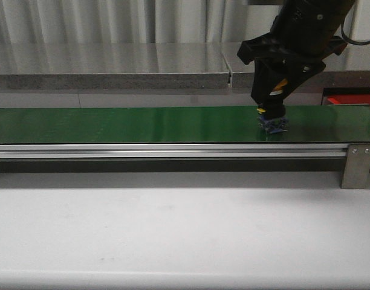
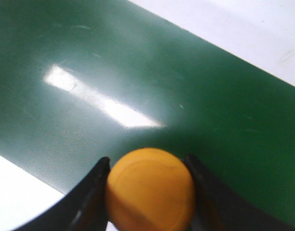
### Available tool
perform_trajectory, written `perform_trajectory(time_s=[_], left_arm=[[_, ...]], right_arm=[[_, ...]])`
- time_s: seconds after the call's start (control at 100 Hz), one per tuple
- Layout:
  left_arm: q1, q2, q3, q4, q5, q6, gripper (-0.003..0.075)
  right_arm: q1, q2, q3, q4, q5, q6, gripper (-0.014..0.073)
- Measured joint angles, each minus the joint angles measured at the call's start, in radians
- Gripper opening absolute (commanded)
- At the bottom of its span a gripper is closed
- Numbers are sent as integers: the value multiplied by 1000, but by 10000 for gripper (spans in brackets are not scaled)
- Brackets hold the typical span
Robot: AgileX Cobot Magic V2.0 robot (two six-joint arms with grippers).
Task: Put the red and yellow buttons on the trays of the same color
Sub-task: 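Carry the yellow button into the yellow tray and open the right gripper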
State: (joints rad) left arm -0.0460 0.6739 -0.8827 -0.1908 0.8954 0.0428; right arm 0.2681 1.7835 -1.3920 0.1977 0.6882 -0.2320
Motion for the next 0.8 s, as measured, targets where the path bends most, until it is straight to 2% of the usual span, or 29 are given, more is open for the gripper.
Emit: perform_trajectory(time_s=[0.13,0.37,0.55,0.8], left_arm=[[0,0,0,0,0,0,-20],[0,0,0,0,0,0,-20],[0,0,0,0,0,0,-20],[0,0,0,0,0,0,-20]], right_arm=[[0,0,0,0,-2,0,97],[-24,-63,0,-46,10,126,88],[-101,-143,0,-131,55,214,88],[-239,-198,0,-158,119,232,88]])
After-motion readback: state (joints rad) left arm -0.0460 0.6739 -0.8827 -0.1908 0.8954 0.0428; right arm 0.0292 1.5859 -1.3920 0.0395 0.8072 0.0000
